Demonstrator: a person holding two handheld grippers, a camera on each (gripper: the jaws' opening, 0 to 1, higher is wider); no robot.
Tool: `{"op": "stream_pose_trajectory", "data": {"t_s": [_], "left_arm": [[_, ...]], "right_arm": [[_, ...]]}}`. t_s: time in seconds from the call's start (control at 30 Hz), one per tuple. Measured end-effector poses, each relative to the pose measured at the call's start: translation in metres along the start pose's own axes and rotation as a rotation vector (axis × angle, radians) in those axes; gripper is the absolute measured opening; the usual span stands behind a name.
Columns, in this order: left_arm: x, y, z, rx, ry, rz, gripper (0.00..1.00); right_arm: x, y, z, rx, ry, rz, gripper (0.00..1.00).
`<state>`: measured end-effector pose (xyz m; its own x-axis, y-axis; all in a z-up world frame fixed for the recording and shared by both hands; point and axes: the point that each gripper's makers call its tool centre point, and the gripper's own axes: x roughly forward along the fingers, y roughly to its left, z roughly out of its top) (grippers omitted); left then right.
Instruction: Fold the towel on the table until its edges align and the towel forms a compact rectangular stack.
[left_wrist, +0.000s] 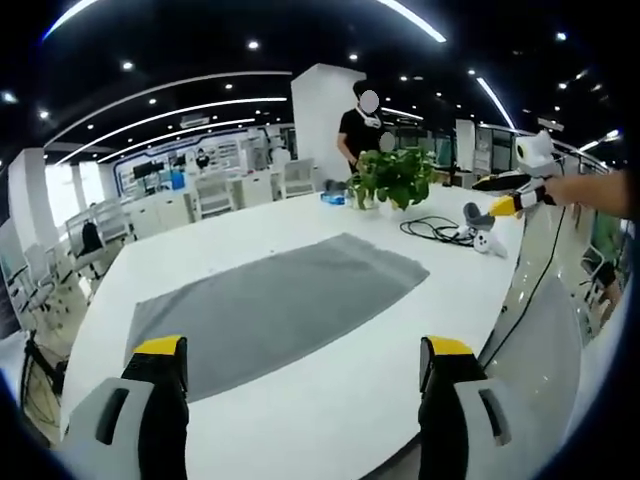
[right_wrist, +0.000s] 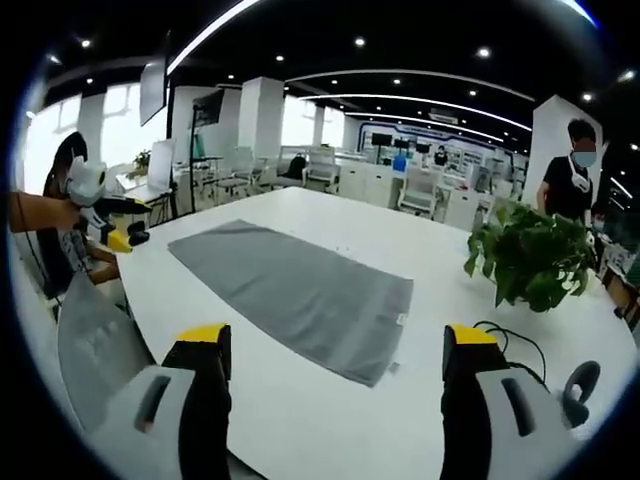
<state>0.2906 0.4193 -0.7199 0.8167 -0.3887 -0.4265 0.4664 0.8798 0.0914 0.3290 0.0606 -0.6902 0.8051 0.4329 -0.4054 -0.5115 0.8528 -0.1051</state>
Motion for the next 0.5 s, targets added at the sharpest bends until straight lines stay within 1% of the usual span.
{"op": "stream_pose_trajectory", "data": {"t_s": [0.17,0.27,0.33,0.4,0.47,0.5], "left_arm": [[0.009,-0.011,0.001,0.031,0.003,-0.056,0.98],[0.014,-0.015,0.004,0.029,0.001,-0.080,0.98],[0.017,-0.020,0.011,0.031,-0.022,-0.095,0.98],[0.021,-0.026,0.014,0.045,-0.017,-0.104,0.97],[0.026,-0.032,0.019,0.053,-0.013,-0.107,0.97],[0.029,-0.038,0.024,0.053,-0.016,-0.113,0.97]], "right_arm": [[0.000,-0.006,0.008,-0.023,0.006,-0.033,0.85],[0.000,-0.011,0.013,-0.050,0.002,-0.048,0.84],[0.001,-0.015,0.016,-0.060,-0.003,-0.052,0.83],[0.001,-0.018,0.020,-0.059,-0.007,-0.048,0.83],[0.004,-0.023,0.026,-0.068,-0.027,-0.037,0.82],[0.006,-0.026,0.029,-0.073,-0.030,-0.026,0.81]]}}
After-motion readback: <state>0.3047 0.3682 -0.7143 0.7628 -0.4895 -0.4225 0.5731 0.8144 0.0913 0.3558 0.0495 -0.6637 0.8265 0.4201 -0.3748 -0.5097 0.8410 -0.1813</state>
